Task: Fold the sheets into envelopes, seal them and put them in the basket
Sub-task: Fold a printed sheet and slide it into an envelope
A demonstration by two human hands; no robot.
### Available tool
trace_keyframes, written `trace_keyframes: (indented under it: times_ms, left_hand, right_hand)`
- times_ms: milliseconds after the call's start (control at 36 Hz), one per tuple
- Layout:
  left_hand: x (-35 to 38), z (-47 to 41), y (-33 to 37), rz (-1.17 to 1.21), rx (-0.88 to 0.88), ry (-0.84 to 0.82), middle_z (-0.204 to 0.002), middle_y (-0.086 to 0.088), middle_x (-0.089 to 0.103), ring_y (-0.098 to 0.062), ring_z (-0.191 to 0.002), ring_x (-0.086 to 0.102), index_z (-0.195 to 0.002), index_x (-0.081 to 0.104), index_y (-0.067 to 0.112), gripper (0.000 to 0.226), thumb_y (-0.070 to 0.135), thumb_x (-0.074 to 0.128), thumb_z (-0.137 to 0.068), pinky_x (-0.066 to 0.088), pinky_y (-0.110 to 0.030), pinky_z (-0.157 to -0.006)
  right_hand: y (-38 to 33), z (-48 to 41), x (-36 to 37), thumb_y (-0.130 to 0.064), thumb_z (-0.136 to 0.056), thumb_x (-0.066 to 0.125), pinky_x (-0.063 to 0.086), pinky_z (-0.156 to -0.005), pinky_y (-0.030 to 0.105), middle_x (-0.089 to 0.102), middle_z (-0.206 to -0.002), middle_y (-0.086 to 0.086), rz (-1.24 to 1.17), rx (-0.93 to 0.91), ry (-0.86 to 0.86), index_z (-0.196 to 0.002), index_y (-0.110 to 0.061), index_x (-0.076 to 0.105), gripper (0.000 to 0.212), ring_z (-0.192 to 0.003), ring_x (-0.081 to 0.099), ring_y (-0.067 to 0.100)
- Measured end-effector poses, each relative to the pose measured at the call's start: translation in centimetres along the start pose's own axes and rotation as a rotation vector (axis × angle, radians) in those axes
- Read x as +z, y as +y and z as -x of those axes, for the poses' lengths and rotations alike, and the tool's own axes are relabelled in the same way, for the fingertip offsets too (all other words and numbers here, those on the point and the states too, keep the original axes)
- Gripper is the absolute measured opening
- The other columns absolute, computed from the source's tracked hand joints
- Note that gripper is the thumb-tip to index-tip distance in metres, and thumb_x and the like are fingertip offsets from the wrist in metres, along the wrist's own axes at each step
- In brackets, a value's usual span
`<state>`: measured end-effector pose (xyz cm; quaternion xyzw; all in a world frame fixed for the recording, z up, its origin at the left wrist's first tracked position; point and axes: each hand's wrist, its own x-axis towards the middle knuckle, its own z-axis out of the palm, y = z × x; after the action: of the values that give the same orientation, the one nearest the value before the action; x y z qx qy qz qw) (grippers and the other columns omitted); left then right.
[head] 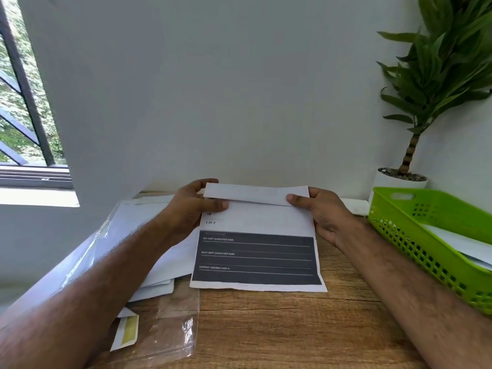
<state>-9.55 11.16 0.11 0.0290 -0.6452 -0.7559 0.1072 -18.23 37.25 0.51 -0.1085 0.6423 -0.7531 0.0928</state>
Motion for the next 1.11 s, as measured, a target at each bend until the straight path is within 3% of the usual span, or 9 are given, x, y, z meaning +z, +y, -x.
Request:
trace_keyframes:
  times_ms: [139,250,361,500,611,806,944,1028,1111]
  left_hand:
    - [0.2,0.3,0.3,-0.038,0.008,-0.039,-0.111,-0.015,0.073,-0.035,-0.102,0.069,-0.120,0.067,0.007,0.059,0.002,0.080,-0.062,0.055,-0.050,-0.092]
    - [0.1,0.3,0.4,-0.030,-0.028,-0.119,-0.117,-0.015,0.072,-0.033,-0.104,0.069,-0.123,0.065,0.008,0.055,0.009,0.078,-0.070,0.056,-0.049,-0.091]
    - [-0.1,0.0,0.0,-0.057,-0.016,-0.034,-0.116,-0.018,0.073,-0.038,-0.106,0.070,-0.120,0.066,0.004,0.035,0.000,0.070,-0.085,0.056,-0.052,-0.094]
    - [-0.8,-0.6,-0.2,-0.059,-0.016,0.071,-0.109,-0.017,0.075,-0.035,-0.091,0.074,-0.116,0.067,0.003,0.030,-0.004,0.067,-0.087,0.062,-0.041,-0.077]
    - [-1.3,-0.7,-0.3,-0.017,-0.018,0.093,-0.101,-0.016,0.076,-0.030,-0.082,0.074,-0.109,0.069,0.005,0.032,-0.012,0.065,-0.083,0.062,-0.035,-0.067]
    - [-1.3,-1.0,-0.5,-0.003,0.007,0.068,-0.082,-0.007,0.073,-0.024,-0.077,0.068,-0.069,0.075,0.013,0.037,-0.016,0.060,-0.085,0.057,-0.034,-0.075]
    - [-1.2,-0.8,-0.2,-0.041,-0.024,0.051,-0.081,-0.007,0.072,-0.022,-0.069,0.067,-0.082,0.075,0.015,0.030,-0.003,0.055,-0.094,0.054,-0.030,-0.059]
    - [-1.3,-0.7,-0.1,0.010,-0.051,0.078,-0.085,-0.013,0.068,-0.027,-0.070,0.067,-0.087,0.070,0.010,0.020,-0.001,0.053,-0.091,0.052,-0.037,-0.065]
    - [-1.3,-0.3,0.2,0.038,-0.077,0.094,-0.078,-0.017,0.060,-0.029,-0.067,0.060,-0.084,0.064,0.008,0.013,0.007,0.051,-0.085,0.049,-0.038,-0.066]
  right_hand:
    - [0.1,-0.1,0.1,-0.006,-0.084,0.077,0.061,-0.081,0.036,0.077,-0.107,0.012,0.039,-0.044,0.001,-0.112,-0.003,0.072,0.028,-0.093,0.074,0.027]
    - [0.2,-0.2,0.0,-0.006,-0.083,0.078,0.062,-0.074,0.032,0.078,-0.103,0.009,0.052,-0.083,0.031,-0.106,-0.007,0.074,0.023,-0.087,0.075,0.023]
    - [0.2,-0.2,-0.1,-0.007,-0.083,0.078,0.062,-0.077,0.034,0.077,-0.107,0.011,0.025,-0.073,0.009,-0.113,-0.004,0.072,0.030,-0.094,0.075,0.027]
    - [0.1,0.0,-0.1,-0.009,-0.084,0.077,0.061,-0.077,0.035,0.077,-0.108,0.008,0.057,0.024,-0.090,-0.116,-0.007,0.071,0.032,-0.099,0.074,0.026]
    - [0.2,-0.2,-0.2,0.002,-0.086,0.071,0.060,-0.075,0.035,0.075,-0.112,0.011,0.107,0.094,-0.127,-0.119,-0.006,0.068,0.034,-0.102,0.072,0.029]
    - [-0.4,-0.1,-0.5,0.009,-0.090,0.061,0.061,-0.060,0.030,0.076,-0.092,0.012,-0.051,0.117,-0.096,-0.096,-0.010,0.077,0.025,-0.078,0.072,0.023]
    - [-0.5,0.1,-0.7,0.000,-0.092,0.063,0.061,-0.067,0.036,0.075,-0.093,0.013,-0.029,0.147,-0.106,-0.102,-0.011,0.076,0.019,-0.081,0.071,0.025]
    - [-0.5,0.0,-0.8,-0.005,-0.089,0.061,0.060,-0.076,0.042,0.069,-0.090,0.016,-0.044,0.173,-0.093,-0.096,-0.010,0.070,0.012,-0.081,0.067,0.030]
    - [-0.5,0.0,-0.8,-0.010,-0.082,0.056,0.058,-0.069,0.040,0.062,-0.083,0.016,-0.103,0.193,-0.036,-0.095,-0.008,0.063,0.015,-0.073,0.063,0.030]
